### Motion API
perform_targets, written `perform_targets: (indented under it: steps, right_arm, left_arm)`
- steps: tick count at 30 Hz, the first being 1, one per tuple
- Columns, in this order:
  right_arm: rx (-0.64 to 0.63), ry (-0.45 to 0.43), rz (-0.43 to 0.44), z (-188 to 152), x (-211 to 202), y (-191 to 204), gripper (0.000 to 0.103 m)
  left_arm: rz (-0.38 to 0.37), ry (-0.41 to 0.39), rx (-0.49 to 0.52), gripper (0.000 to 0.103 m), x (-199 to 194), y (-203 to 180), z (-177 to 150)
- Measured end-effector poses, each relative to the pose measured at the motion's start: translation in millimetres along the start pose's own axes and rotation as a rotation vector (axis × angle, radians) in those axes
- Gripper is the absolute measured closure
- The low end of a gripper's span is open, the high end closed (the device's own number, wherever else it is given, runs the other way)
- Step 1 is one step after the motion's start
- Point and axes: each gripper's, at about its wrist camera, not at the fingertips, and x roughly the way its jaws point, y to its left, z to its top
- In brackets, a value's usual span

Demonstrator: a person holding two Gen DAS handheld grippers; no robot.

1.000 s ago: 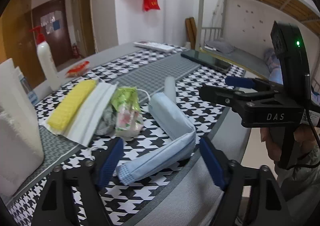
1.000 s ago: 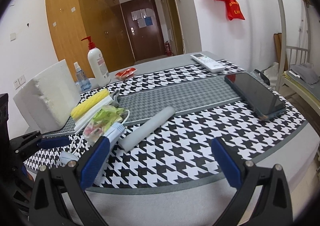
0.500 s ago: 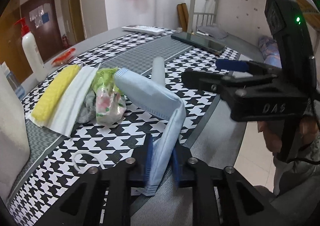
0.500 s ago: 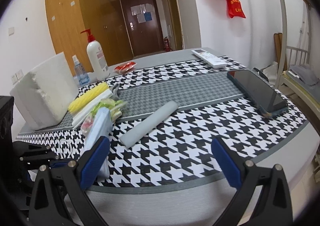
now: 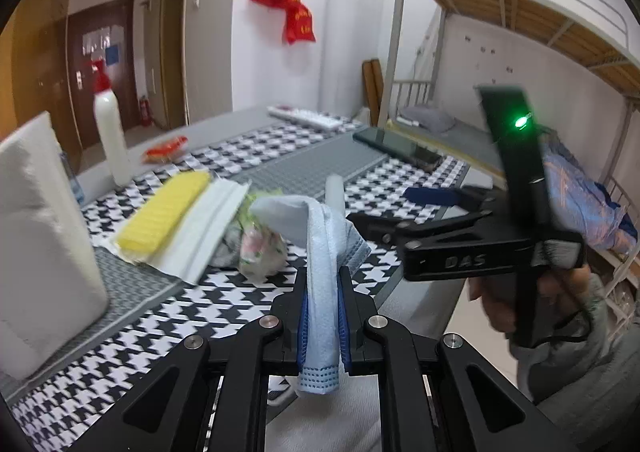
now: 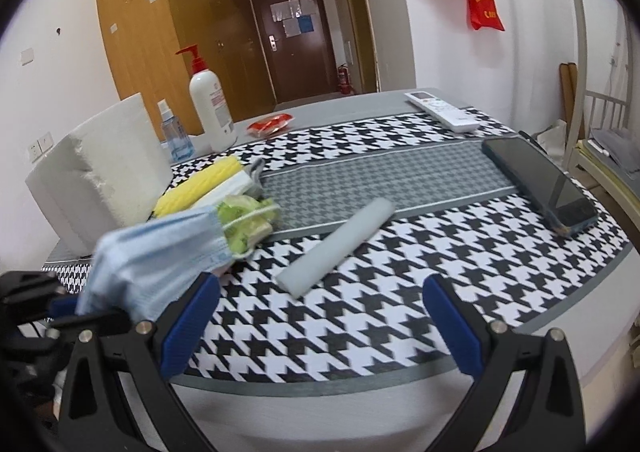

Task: Organize soft objects
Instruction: 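Lift the mask with the left gripper while the right gripper moves toward the white foam cylinder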

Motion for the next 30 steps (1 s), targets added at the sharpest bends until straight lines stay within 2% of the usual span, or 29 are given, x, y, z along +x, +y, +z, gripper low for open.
perform_targets:
  steps: [7,12,19,24,30]
  right_arm:
    - [0.019,0.042,-0.044,5,15,5,0.001]
    - [0.042,0.065,-0.055,8,22,3,0.001]
    - [0.057,0.072,-0.064,10,25,3,0.001]
    - [0.05,0.094,-0.107,15,35,8,0.001]
    - [0.065,0.13,-0.156,16,46,10,0.001]
  left_arm:
    - [0.04,-0.08,-0.031,0.09,-31,15,-2]
    - [0.011,-0.114,-0.077,0.09,-39,28,-3]
    - [0.043,-0.163,-0.055,0.09,-45,34,15]
    - [0.082,-0.219,-0.072,0.09,-60,39,19]
    - [0.099,-0.236,-0.072,0.09,-68,43,20]
